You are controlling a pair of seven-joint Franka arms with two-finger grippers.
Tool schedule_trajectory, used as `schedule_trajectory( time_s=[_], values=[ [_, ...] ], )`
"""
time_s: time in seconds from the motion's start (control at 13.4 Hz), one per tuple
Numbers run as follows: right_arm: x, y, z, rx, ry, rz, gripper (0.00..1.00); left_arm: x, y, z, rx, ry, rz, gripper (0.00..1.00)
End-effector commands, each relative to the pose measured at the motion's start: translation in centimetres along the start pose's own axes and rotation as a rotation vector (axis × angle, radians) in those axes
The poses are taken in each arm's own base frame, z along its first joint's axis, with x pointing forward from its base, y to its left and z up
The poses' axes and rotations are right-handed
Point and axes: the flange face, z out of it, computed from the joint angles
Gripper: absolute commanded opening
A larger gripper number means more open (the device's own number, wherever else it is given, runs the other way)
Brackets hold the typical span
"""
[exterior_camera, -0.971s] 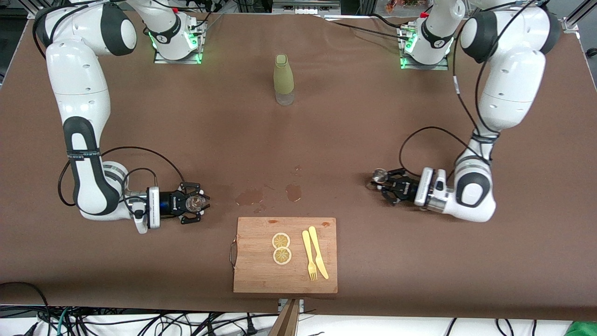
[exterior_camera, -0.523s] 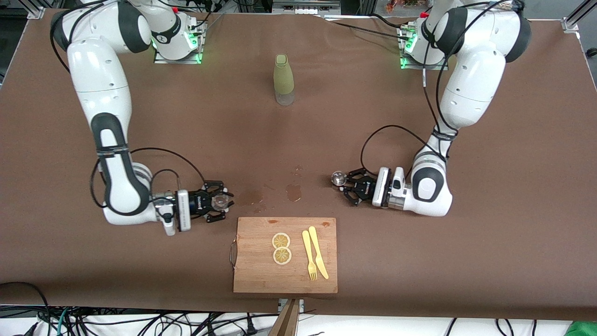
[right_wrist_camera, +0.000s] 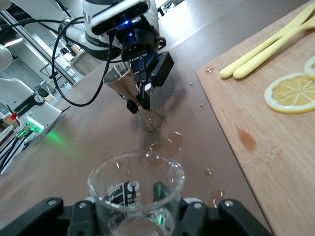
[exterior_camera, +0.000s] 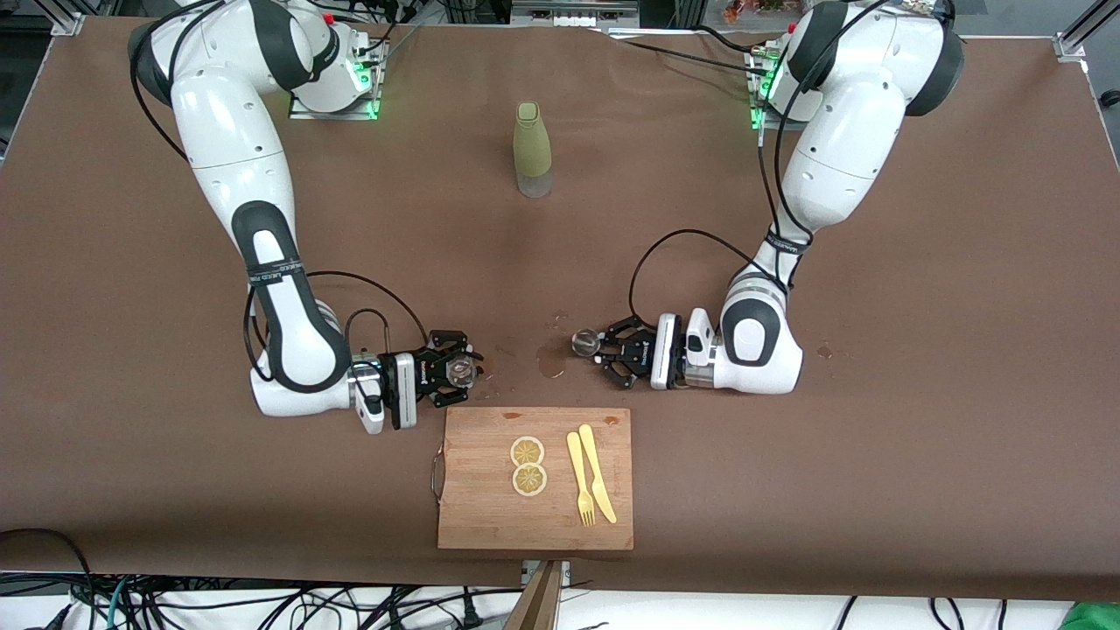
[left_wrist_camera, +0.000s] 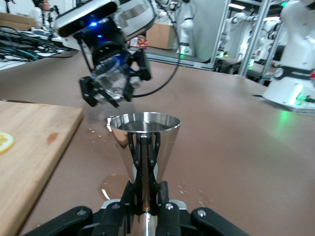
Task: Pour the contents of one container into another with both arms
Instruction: 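Tilt the beaker with the right gripper over the jigger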
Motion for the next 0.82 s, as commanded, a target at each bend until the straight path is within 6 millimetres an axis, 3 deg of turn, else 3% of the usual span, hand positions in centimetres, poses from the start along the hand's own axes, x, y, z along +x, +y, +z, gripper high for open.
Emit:
schedule_trajectory(
  time_s=[0.0, 0.15, 0.3, 0.45, 0.75],
  values=[
    [1.3, -0.5, 0.4, 0.011, -0.036, 0.042, 0.27, 1.2, -0.6, 0.9, 0.04, 0.003, -0.028, 0.0],
    [1.7, -1.0, 1.3, 0.032, -0.053, 0.082, 0.27, 1.4, -0.7, 1.3, 0.042, -0.002, -0.022, 0.0],
    [3.5, -2.4, 1.9, 0.06, -0.067, 0.118, 0.27, 1.6, -0.8, 1.5, 0.061, -0.005, -0.038, 0.0],
    [4.3, -2.9, 1.7, 0.063, -0.09, 0.159, 0.27, 2.8, -1.0, 2.3, 0.066, 0.003, -0.059, 0.0],
    [8.1, -4.8, 3.2, 0.095, -0.159, 0.195, 0.27, 4.0, -0.9, 4.0, 0.101, -0.002, -0.077, 0.0]
  ],
)
